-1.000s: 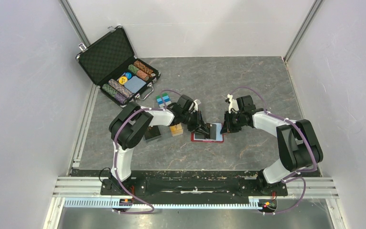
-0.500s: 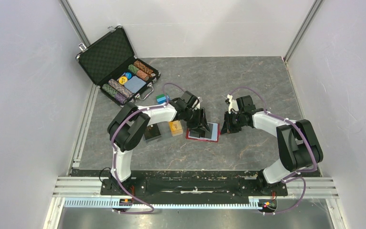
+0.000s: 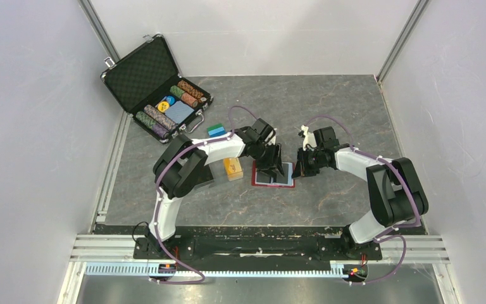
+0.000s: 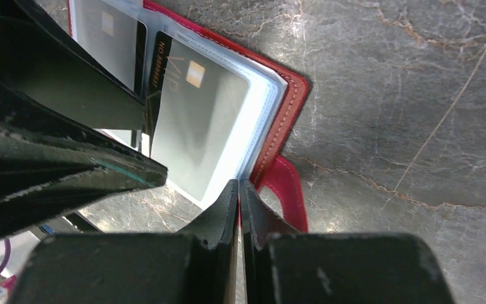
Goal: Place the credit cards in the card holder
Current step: Insert the credit card into the card holder.
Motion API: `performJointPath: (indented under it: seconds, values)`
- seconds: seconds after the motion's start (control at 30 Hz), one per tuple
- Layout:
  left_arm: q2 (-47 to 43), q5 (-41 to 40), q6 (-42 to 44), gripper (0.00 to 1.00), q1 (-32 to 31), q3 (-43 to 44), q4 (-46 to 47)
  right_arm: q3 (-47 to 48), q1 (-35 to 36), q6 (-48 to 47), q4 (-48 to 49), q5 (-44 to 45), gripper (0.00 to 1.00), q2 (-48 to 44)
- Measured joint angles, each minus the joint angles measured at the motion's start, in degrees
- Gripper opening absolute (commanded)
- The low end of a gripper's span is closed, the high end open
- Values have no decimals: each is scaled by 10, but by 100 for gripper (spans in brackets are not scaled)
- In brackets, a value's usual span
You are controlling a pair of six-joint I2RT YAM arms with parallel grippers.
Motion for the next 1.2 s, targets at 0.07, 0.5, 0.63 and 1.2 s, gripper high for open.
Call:
performJointPath:
  seconds: [0.07, 0.5, 0.63, 1.2]
  values:
    - [6, 4, 2, 55, -4, 9, -2, -1, 0, 2, 3, -4, 3, 2]
    - [40, 32, 17, 62, -13, 68, -49, -9, -1, 7, 13, -11, 3, 4]
    - [44, 36, 26, 66, -14, 79, -61, -9, -1, 7, 12, -10, 4, 3]
    - [-23, -105, 83, 76, -31, 61, -123, 35, 0, -3, -19, 10, 4, -9]
